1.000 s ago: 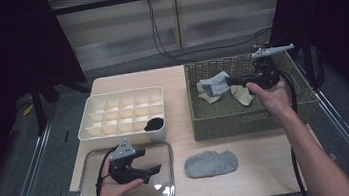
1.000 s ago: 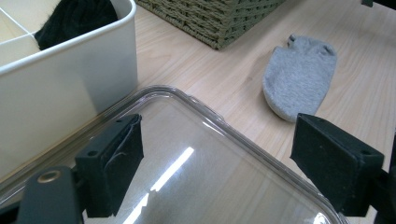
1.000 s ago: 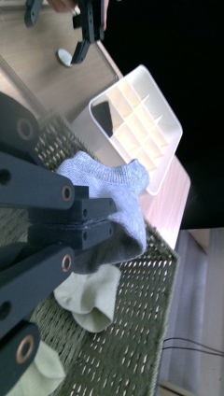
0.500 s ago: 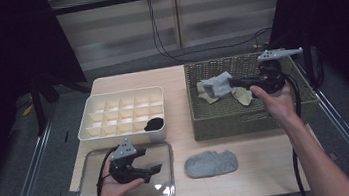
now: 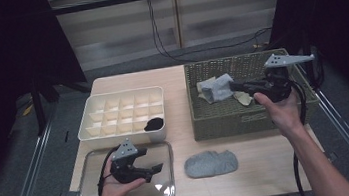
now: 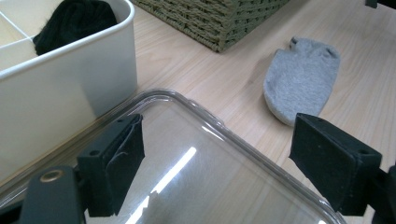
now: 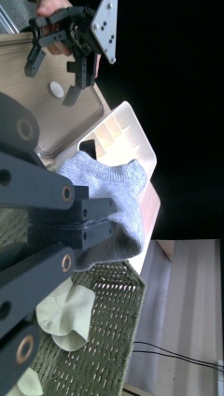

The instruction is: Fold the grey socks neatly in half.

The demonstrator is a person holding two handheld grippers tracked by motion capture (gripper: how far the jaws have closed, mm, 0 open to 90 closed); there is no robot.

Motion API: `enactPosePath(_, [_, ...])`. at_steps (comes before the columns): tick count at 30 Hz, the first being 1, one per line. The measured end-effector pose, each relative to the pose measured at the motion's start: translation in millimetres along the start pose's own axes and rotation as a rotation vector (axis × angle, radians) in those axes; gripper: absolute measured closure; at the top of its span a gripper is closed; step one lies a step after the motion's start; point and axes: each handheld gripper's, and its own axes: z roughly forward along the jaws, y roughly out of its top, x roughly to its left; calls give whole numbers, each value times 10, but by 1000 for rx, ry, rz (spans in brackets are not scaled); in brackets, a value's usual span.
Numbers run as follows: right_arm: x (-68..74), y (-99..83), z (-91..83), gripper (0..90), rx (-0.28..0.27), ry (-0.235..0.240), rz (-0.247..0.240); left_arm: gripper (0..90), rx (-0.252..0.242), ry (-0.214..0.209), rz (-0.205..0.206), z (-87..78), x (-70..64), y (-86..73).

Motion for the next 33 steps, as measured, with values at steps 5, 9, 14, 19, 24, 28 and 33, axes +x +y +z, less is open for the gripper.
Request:
enactPosePath(5, [109,-7,-76,898,-9,7,-6,187,6,-22,-1,25,-51,22])
enactPosePath(9, [218,-35,-107,899,-4,21,-13,206,-11,-35,20,45,-105,86])
enactPosePath(14, [345,-113,-116,898,10,40,-22,250,-41,-33,40,76,-174,181])
enactPosePath(19, [438,-206,-141,898,17,58,-26,296,-56,-40,56,101,-215,243])
enactPosePath(24, [521,-339,-126,898,37,75,-35,323,-90,-53,72,148,-326,361])
enactPosePath(28, [560,-492,-58,898,54,98,-25,371,-85,-87,108,279,-408,485])
enactPosePath(33, [542,-628,44,898,77,123,-5,444,-94,-116,85,415,-359,540])
